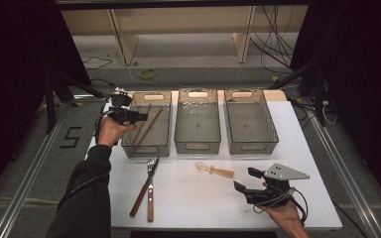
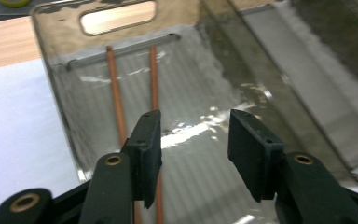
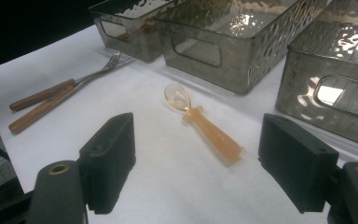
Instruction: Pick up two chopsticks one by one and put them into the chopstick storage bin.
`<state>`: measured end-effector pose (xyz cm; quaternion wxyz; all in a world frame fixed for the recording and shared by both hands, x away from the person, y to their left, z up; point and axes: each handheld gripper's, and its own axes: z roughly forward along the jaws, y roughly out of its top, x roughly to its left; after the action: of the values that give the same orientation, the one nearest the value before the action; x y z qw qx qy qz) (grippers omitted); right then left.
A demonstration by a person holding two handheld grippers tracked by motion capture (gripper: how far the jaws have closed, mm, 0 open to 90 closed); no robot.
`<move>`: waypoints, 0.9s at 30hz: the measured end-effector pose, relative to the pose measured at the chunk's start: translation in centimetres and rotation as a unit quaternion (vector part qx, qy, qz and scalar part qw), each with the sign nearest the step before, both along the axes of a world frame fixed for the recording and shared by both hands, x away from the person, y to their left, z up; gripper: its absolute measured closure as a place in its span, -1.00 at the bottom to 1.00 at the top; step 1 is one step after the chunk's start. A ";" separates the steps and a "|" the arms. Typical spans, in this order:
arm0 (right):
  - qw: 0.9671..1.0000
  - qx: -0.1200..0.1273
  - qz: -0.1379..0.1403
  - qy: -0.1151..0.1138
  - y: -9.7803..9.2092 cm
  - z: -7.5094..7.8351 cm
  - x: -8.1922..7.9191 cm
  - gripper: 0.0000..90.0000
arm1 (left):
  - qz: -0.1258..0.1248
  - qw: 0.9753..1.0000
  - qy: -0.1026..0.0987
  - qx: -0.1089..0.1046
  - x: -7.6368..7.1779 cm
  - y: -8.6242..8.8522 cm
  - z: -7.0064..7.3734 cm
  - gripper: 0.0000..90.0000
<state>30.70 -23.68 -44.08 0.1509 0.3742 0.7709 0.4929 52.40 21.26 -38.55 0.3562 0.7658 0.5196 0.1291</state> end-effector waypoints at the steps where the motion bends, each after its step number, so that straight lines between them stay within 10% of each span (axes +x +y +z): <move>1: 1.000 0.000 0.000 0.000 0.0 0.0 0.0 -0.38 | -0.003 1.000 0.000 -0.006 -0.3 0.0 0.1 0.16; 27: 1.000 -0.015 0.013 0.017 0.2 0.7 2.1 -0.38 | -0.040 0.993 -0.039 -0.104 -8.3 0.6 -1.2 -0.37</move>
<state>32.75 -23.45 -43.41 0.1370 0.3700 0.7855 0.4767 44.13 21.90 -39.78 0.4589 0.7394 0.4845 0.0896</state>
